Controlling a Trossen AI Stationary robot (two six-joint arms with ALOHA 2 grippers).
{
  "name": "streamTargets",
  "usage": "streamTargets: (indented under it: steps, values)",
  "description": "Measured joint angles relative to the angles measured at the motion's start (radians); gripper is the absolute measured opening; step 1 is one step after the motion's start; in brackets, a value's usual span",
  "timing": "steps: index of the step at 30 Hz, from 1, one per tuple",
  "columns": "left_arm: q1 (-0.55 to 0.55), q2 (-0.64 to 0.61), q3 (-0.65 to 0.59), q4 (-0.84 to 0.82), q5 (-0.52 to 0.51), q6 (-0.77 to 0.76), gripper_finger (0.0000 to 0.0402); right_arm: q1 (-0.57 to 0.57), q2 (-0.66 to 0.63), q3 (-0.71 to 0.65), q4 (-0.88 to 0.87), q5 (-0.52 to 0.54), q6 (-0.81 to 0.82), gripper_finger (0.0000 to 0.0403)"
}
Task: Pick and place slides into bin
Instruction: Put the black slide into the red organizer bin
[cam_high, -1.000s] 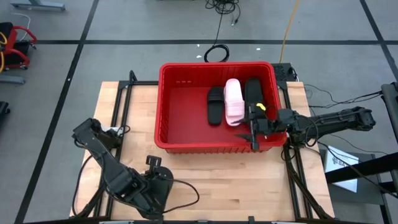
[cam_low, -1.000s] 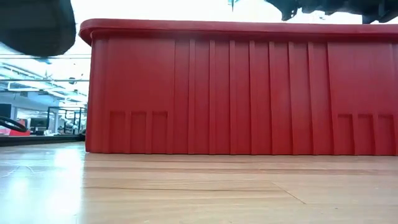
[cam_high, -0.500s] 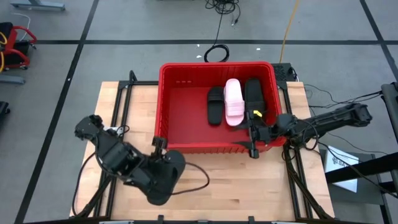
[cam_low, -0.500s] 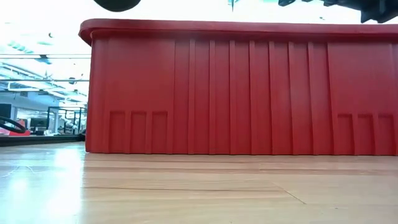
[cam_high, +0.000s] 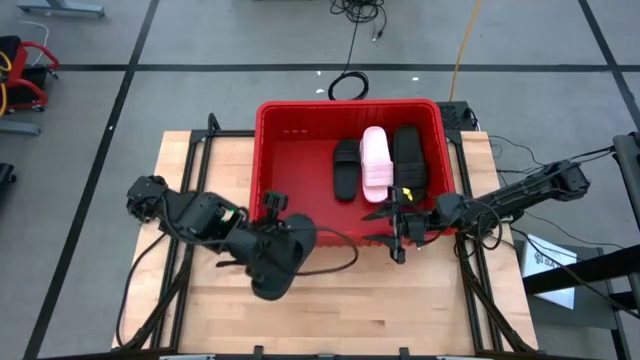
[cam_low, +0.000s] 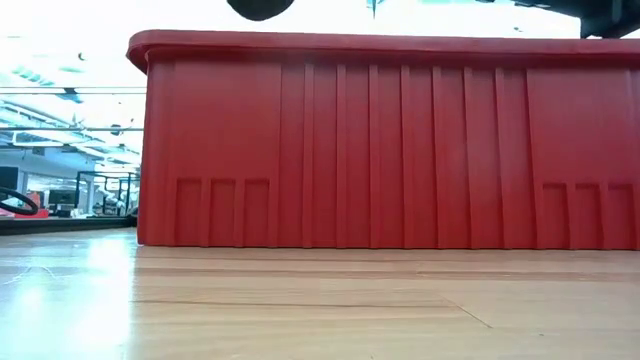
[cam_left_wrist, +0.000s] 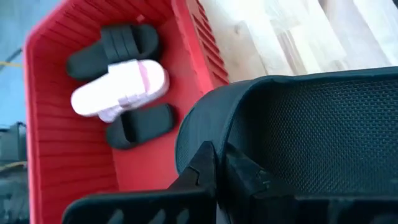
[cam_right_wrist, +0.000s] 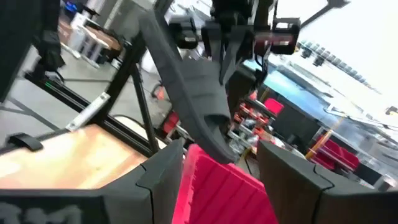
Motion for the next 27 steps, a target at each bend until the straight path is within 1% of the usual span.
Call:
streamTargets:
  steps: [4,9,15,25,27]
  values:
    - [0.038,0.000,0.000,0.098,0.017,0.091,0.0008,0.012,0.025,0.000,0.017,0.043,-0.036,0.0196]
    - [0.080,0.000,0.000,0.223,0.087,0.182,0.0003,0.019,0.049,0.000,0.041,0.063,-0.055,0.0196]
    - [0.112,0.000,0.000,0.243,0.093,0.222,0.0008,0.047,0.074,0.000,0.094,0.064,-0.101,0.0196]
    - [0.148,0.000,0.000,0.339,0.198,0.263,0.0003,0.050,0.117,0.025,0.106,0.064,-0.110,0.0196]
    - [0.150,0.000,-0.004,0.347,0.201,0.266,0.0004,0.050,0.126,0.033,0.107,0.065,-0.110,0.0196]
